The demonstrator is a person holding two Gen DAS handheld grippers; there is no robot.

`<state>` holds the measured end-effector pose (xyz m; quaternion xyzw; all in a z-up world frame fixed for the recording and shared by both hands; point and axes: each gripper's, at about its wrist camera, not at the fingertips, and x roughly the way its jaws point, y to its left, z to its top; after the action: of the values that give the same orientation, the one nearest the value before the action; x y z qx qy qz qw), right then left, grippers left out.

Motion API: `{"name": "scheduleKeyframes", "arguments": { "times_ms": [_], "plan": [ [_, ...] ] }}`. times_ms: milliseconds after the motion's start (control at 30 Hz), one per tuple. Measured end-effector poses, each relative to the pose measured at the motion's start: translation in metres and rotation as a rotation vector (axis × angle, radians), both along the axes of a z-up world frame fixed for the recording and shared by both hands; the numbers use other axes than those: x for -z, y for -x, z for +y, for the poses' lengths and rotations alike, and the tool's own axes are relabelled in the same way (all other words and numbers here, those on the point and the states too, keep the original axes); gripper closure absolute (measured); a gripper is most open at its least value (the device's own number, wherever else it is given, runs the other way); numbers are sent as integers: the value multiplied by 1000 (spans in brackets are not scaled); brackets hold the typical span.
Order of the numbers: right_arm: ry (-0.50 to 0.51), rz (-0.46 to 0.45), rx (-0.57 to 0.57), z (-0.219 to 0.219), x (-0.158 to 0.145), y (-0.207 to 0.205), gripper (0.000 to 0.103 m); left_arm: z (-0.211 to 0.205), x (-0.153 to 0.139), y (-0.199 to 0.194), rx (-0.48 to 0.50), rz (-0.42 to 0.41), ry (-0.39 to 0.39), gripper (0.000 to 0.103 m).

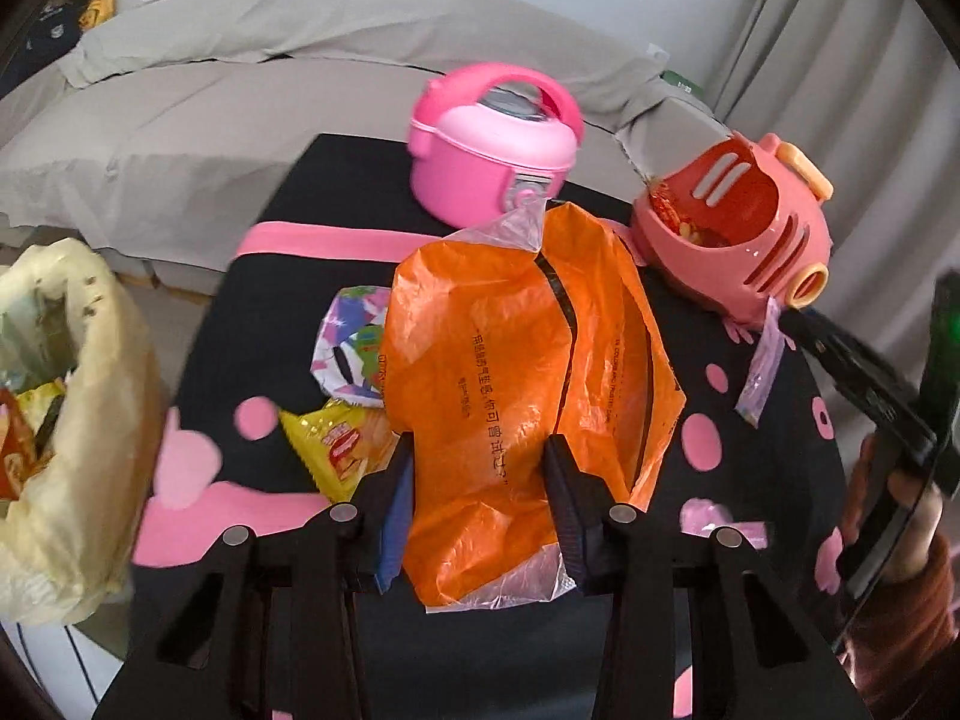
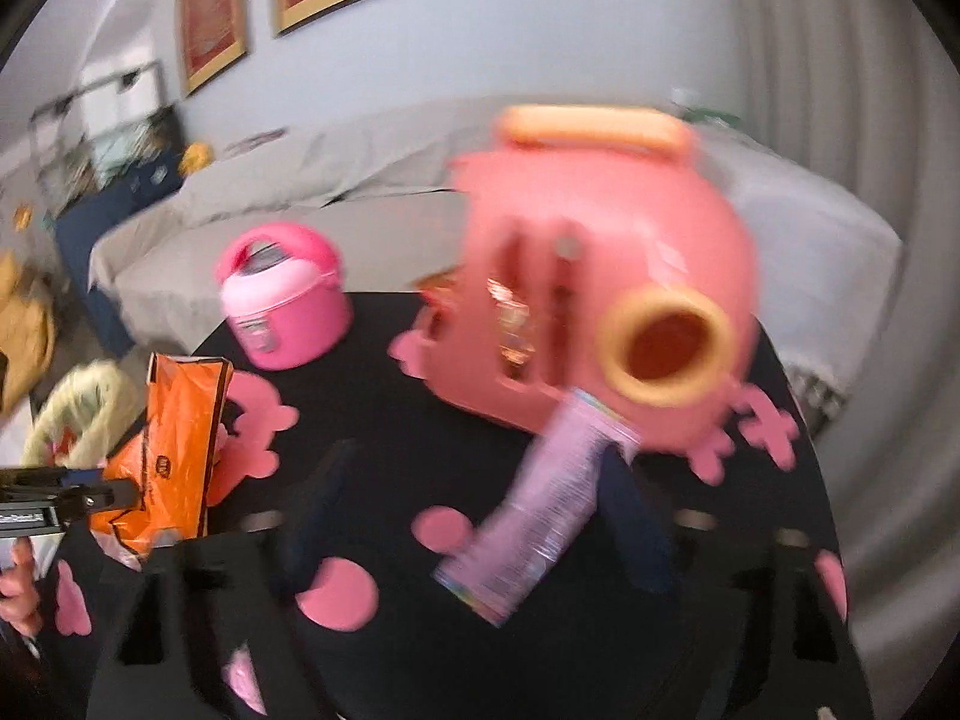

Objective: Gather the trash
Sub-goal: 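Grasp the orange plastic bag with the left tool while the right grasps a red packet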

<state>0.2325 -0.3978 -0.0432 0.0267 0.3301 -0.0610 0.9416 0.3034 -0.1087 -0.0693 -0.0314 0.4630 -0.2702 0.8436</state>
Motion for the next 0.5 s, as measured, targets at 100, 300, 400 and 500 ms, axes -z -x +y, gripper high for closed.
{"name": "scheduleKeyframes", "arguments": {
  "times_ms": [100,300,400,500],
  "plan": [
    [104,13,-49,31,-1,-25,70,3,4,3,-10,-19,-6,61],
    [263,68,-33,62,6,-92,73,12,8,-9,-12,4,74,61],
    [317,120,7,63,14,-125,73,16,10,-15,-8,9,68,61],
    [384,157,64,63,19,-154,74,21,11,-19,9,23,89,61]
  ]
}}
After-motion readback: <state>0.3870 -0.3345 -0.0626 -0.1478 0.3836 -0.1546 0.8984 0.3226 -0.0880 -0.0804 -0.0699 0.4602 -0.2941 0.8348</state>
